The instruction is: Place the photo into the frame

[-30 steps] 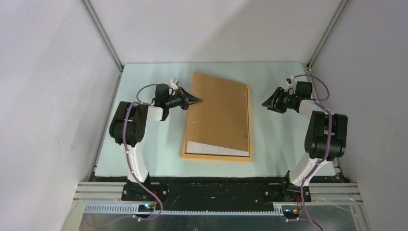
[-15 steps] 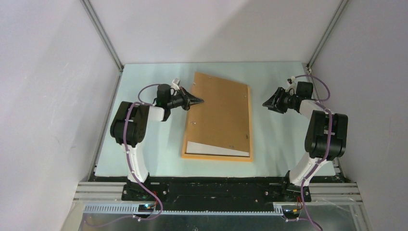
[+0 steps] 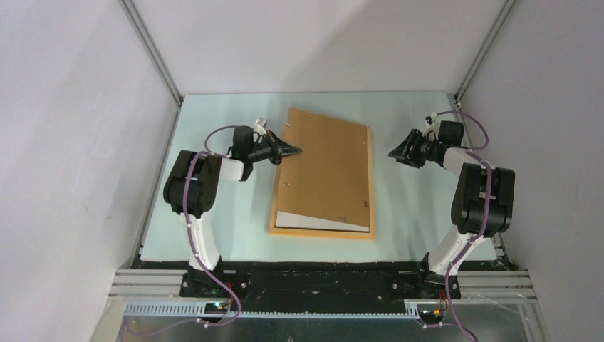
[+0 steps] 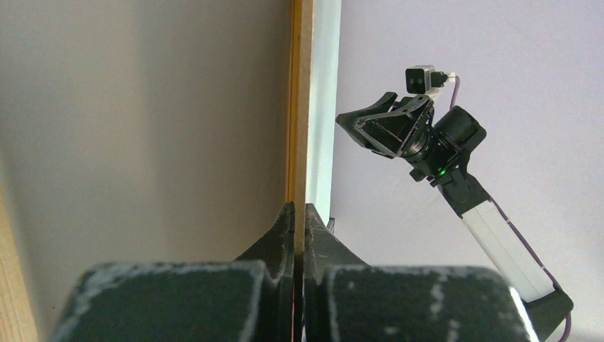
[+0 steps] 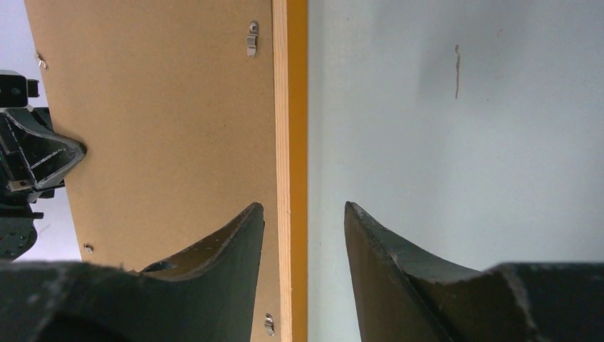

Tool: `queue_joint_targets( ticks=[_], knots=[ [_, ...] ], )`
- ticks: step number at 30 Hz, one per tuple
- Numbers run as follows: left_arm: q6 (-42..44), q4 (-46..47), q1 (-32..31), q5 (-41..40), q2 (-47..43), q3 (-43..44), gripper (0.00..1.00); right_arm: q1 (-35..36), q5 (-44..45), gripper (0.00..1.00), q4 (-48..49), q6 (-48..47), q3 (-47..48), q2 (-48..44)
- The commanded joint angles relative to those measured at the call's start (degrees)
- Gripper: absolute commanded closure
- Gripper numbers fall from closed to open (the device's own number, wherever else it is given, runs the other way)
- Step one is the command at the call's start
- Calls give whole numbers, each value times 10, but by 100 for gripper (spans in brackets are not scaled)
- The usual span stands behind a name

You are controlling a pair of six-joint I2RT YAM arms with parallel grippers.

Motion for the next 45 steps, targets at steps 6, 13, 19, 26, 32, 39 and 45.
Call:
queue_joint_targets(
  ticks=[6,13,19,26,32,39,45],
  knots=[
    [5,28,-6,6,-26,-10,100,-5,-12,50,15,4,-4,5],
    [16,15,-6,0,-39,-19,100,-7,-14,50,15,5,-4,6],
    [21,6,-6,0,-41,-18,100,-9,-14,50,15,6,-3,7],
    [25,-4,-6,-4,-45,-22,100,-11,-16,50,17,7,-4,11],
    [29,-26,-6,-7,-50,-20,100,-11,-18,50,15,8,-3,11],
    [37,-49,-8,-6,-60,-21,100,-15,-20,50,15,9,-4,12],
    [38,-58,-12,-6,-69,-20,100,-17,-21,50,20,13,-7,11]
  ],
)
